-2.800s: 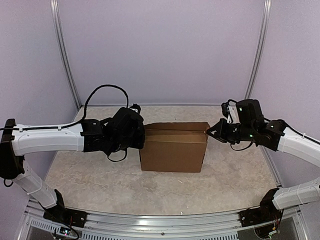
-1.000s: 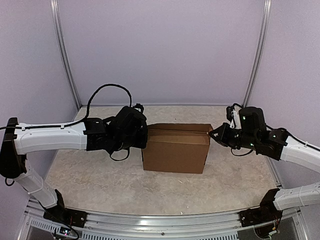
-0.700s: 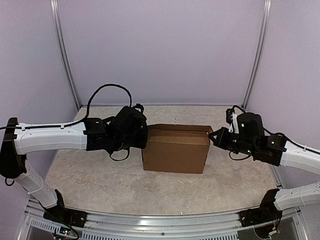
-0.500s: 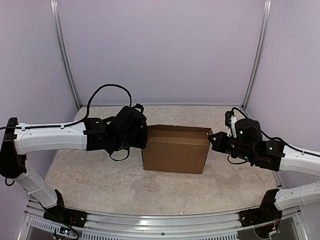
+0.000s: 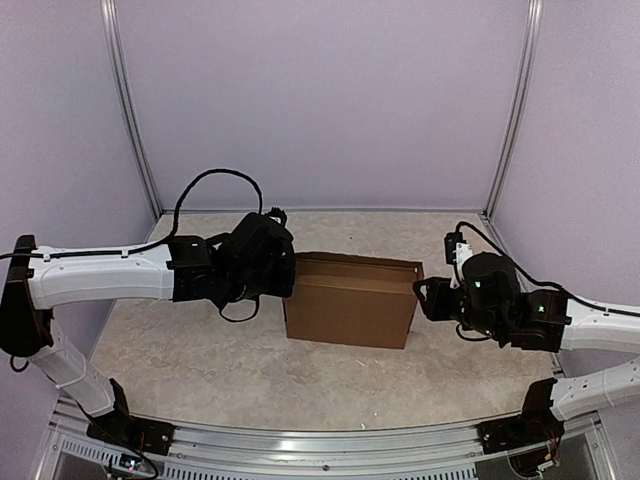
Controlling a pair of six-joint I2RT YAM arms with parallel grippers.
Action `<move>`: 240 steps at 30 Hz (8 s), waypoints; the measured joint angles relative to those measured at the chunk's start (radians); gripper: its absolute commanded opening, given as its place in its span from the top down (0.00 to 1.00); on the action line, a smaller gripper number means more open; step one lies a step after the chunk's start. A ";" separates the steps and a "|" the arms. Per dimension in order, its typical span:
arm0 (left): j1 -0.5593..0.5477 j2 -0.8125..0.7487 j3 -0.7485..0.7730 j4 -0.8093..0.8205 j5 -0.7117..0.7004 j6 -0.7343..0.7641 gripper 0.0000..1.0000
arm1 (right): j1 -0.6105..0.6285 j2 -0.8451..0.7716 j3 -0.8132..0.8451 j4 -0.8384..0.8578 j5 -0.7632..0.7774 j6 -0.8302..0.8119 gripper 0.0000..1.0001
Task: Fold the paper box
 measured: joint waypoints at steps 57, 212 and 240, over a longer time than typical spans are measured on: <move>0.002 -0.001 -0.004 0.004 -0.005 0.000 0.90 | 0.031 0.173 0.125 -0.008 0.182 0.041 1.00; 0.246 -0.005 -0.129 0.359 0.893 0.169 1.00 | -0.049 0.243 0.221 -0.044 -0.057 -0.156 1.00; 0.238 -0.012 -0.139 0.371 0.861 0.171 1.00 | -0.160 0.351 0.247 0.095 -0.157 -0.169 1.00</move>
